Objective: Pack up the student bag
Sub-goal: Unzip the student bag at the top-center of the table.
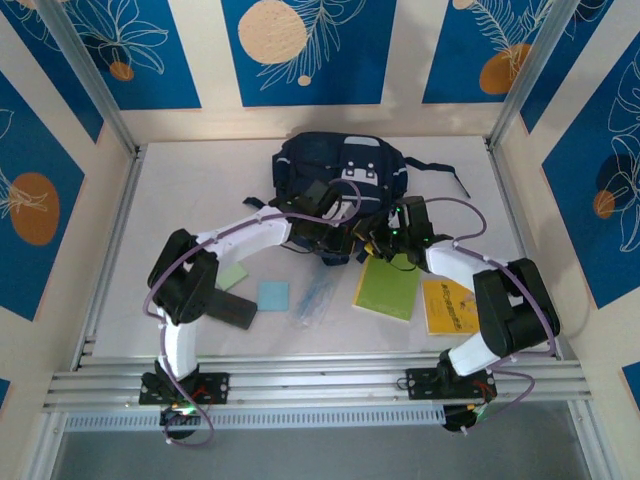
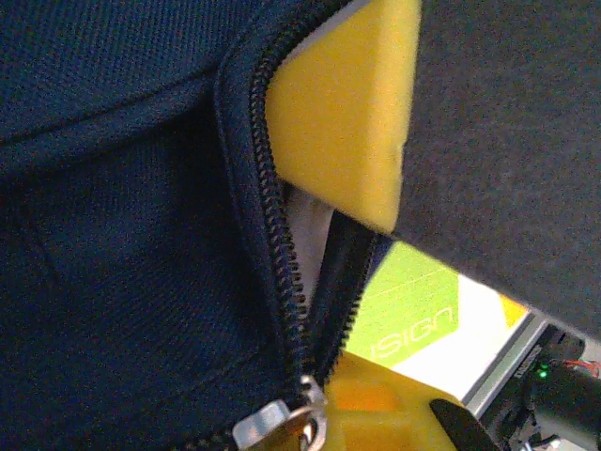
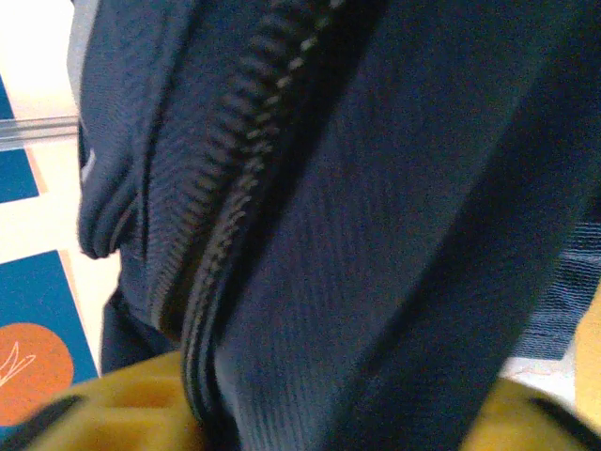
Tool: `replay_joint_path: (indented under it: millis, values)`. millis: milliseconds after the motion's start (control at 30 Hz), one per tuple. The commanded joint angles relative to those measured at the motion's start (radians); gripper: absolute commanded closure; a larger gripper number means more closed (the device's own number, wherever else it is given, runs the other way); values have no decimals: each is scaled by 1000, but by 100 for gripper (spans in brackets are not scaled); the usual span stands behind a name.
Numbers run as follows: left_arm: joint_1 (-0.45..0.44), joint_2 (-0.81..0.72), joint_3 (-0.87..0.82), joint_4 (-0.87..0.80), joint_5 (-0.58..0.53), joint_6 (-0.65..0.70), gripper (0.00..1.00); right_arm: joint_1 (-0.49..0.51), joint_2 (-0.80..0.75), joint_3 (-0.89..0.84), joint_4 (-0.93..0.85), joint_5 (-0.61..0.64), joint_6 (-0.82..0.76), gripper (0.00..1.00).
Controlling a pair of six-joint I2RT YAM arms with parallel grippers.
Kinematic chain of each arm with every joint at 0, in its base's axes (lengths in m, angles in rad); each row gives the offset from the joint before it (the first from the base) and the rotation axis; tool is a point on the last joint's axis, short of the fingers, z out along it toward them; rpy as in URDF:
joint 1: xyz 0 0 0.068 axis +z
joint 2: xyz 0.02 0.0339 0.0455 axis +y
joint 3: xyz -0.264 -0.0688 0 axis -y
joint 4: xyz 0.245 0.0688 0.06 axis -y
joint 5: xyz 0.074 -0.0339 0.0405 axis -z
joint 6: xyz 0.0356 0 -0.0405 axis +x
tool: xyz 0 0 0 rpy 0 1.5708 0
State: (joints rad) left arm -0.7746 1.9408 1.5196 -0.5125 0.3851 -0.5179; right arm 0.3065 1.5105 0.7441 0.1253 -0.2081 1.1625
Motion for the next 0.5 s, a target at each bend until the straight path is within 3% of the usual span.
replay_joint_path:
  millis: [0, 233, 467]
  values:
    - [-6, -64, -16, -72, 6, 65, 100, -16, -48, 25, 10, 89, -59, 100]
    - [78, -110, -41, -235, -74, 177, 100, -62, -101, 108, -288, 81, -444, 100]
    - [186, -129, -22, -391, -114, 278, 100, -164, -94, 100, -354, 33, -530, 100]
